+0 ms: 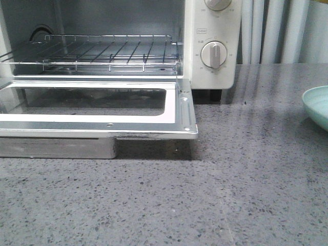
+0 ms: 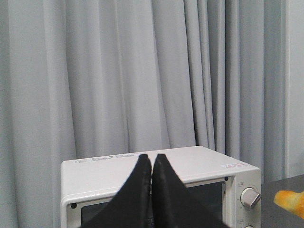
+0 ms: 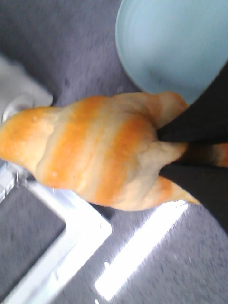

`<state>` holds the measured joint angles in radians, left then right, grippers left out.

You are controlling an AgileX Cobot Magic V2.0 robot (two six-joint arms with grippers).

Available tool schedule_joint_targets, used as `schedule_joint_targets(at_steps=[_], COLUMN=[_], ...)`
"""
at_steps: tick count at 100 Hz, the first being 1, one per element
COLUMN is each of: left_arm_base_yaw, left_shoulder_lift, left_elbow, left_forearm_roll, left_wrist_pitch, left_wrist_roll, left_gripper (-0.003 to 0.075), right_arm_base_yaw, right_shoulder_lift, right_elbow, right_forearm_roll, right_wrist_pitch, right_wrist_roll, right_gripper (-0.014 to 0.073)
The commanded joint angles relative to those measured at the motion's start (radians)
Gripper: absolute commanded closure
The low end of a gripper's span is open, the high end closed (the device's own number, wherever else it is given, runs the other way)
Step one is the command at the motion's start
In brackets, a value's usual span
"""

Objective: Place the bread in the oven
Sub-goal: 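Lift the croissant with the right gripper and carry it into the oven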

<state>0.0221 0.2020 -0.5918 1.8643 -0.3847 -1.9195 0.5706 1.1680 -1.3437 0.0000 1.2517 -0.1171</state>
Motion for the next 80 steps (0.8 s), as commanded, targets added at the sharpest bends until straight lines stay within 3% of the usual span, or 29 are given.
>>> schedule_joint_targets(at_steps=[1, 42, 80], left_arm_base_yaw=[0.004, 0.004, 0.004], left_shoulder_lift=[0.014, 0.014, 0.014], left_elbow=[-0.022, -0.022, -0.021], left_forearm_roll=[-0.038, -0.038, -0.038], left_wrist_pitch=[0.042, 0.038, 0.036], left_wrist_roll=[-0.012, -0.012, -0.012], left_gripper=[0.0742, 0.0742, 0.0742], right_arm_base_yaw=[0.088, 0.361, 0.404], right_shoulder_lift=[-0.001, 0.204, 0.388], right_elbow=[-0.033, -0.147, -0.285], right_forearm_roll=[-0.034, -0.201, -0.342], right_wrist_pitch=[0.053, 0.005, -0.143], right_wrist_roll=[0.024, 0.055, 0.055], right_gripper=[0.0662, 0.0662, 0.0662])
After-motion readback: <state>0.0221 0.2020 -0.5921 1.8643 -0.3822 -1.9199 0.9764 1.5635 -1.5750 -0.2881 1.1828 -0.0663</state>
